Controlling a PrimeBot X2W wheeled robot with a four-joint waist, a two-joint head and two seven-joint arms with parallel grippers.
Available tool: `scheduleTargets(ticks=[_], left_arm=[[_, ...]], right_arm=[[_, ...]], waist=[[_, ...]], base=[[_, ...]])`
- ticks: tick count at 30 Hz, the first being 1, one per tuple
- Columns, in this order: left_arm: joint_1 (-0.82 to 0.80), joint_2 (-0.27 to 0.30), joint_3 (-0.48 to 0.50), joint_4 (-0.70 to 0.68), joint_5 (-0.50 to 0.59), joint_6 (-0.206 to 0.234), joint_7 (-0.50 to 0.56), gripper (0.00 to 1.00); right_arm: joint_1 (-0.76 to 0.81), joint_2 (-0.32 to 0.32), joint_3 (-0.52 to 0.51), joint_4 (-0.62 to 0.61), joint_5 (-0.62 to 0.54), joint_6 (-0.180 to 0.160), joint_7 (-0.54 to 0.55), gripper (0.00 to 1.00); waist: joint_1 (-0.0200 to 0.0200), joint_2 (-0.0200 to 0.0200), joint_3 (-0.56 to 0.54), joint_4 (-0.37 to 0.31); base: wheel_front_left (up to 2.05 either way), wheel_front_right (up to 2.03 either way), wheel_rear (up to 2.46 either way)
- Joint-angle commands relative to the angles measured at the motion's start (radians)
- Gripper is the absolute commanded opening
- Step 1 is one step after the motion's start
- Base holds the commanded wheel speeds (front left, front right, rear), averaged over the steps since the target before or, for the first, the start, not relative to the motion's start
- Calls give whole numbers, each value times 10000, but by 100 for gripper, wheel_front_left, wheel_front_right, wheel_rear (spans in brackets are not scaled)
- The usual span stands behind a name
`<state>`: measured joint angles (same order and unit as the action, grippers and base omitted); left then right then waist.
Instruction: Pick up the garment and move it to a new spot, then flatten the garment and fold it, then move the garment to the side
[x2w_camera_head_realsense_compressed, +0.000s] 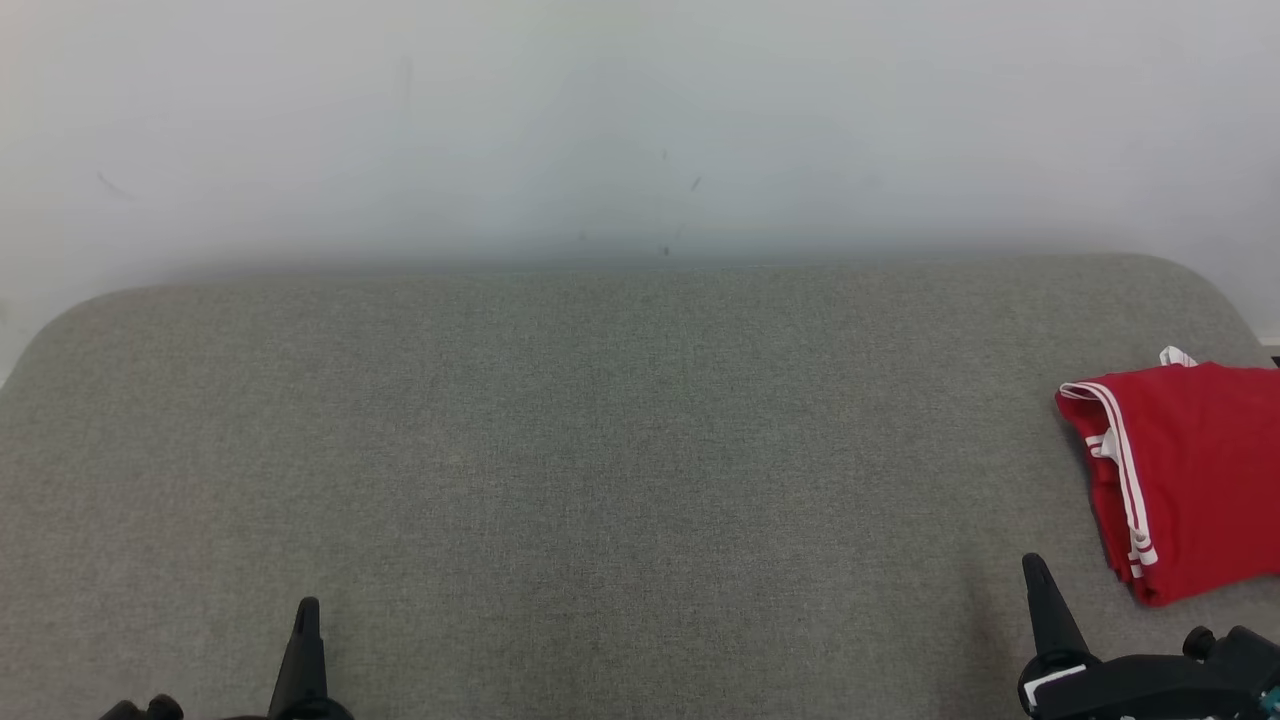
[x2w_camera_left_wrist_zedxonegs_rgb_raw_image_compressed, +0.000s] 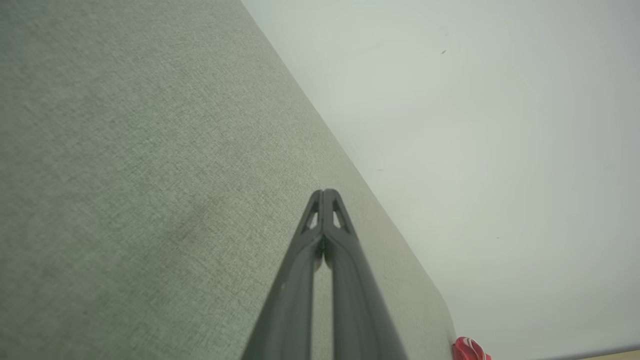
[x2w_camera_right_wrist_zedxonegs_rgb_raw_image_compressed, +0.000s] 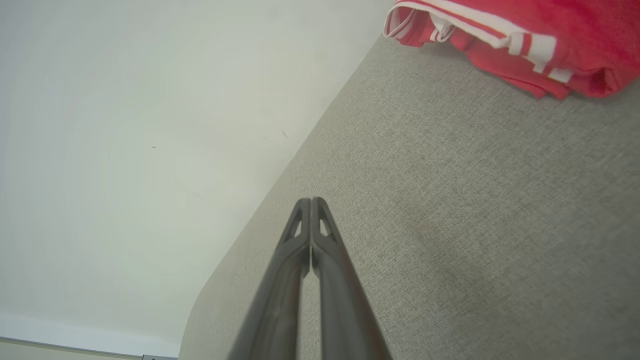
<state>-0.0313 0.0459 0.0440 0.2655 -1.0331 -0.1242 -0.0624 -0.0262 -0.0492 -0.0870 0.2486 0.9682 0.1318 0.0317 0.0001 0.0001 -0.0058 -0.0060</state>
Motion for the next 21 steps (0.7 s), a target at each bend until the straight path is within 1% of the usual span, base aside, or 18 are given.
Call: scheduleTargets(ticks=[1,21], left_arm=[[-329,48,11,-57,-357,-49,91,0],[-772,55,0,168,-2172,-66,589,0]], right_arm=[[-260,-10,-81,-121,416,-8,57,0],[-430,-12,-403,-139,2391,-11,385,0]], waist=[[-1,-1,3,2],[-1,-1,29,17]], base=[[0,0,0],[0,0,0]])
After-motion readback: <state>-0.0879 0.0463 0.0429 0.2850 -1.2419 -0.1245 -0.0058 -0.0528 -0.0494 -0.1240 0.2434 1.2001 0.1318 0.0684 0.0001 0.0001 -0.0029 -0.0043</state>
